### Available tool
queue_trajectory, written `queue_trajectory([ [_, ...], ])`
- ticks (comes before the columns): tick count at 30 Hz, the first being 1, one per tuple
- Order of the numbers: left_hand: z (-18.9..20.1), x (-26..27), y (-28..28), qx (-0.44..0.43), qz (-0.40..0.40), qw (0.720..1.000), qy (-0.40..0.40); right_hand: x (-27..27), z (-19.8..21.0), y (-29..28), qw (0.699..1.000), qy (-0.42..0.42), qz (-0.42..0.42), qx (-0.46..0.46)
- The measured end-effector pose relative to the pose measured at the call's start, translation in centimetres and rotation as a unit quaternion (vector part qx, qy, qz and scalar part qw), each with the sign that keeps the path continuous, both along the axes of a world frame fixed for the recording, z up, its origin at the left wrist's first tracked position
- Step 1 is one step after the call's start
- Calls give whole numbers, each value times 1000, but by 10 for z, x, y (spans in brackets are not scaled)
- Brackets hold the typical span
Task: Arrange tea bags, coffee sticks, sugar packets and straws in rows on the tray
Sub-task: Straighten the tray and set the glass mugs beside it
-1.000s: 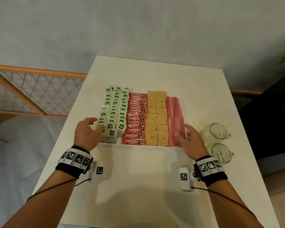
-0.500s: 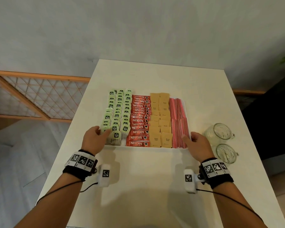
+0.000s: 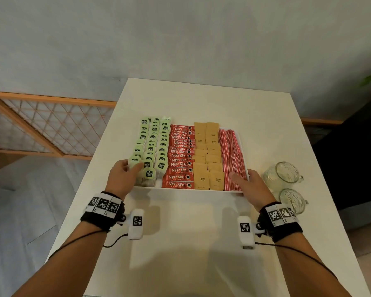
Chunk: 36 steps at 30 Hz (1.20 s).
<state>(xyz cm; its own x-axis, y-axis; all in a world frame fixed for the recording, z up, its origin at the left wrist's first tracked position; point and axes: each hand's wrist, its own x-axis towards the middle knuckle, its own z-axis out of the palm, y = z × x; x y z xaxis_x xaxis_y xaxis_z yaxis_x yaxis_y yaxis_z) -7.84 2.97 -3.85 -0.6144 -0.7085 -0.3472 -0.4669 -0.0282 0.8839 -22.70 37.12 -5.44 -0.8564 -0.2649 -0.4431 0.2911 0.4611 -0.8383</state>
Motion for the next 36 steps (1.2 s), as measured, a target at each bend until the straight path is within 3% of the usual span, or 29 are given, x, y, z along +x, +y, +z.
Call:
queue_trajectory([
  [4, -5, -3, 4, 19, 34, 999, -9, 8, -2, -5, 1000, 19, 0, 5],
  [10, -5, 1, 12, 11, -12, 999, 32, 11, -7, -5, 999, 32, -8, 1],
  [16, -5, 3, 14, 22, 10, 998, 52, 26, -6, -5, 997, 75, -29, -16],
  [36, 33, -31, 5, 9, 11, 990, 140, 8, 46, -7, 986, 164, -21, -22],
])
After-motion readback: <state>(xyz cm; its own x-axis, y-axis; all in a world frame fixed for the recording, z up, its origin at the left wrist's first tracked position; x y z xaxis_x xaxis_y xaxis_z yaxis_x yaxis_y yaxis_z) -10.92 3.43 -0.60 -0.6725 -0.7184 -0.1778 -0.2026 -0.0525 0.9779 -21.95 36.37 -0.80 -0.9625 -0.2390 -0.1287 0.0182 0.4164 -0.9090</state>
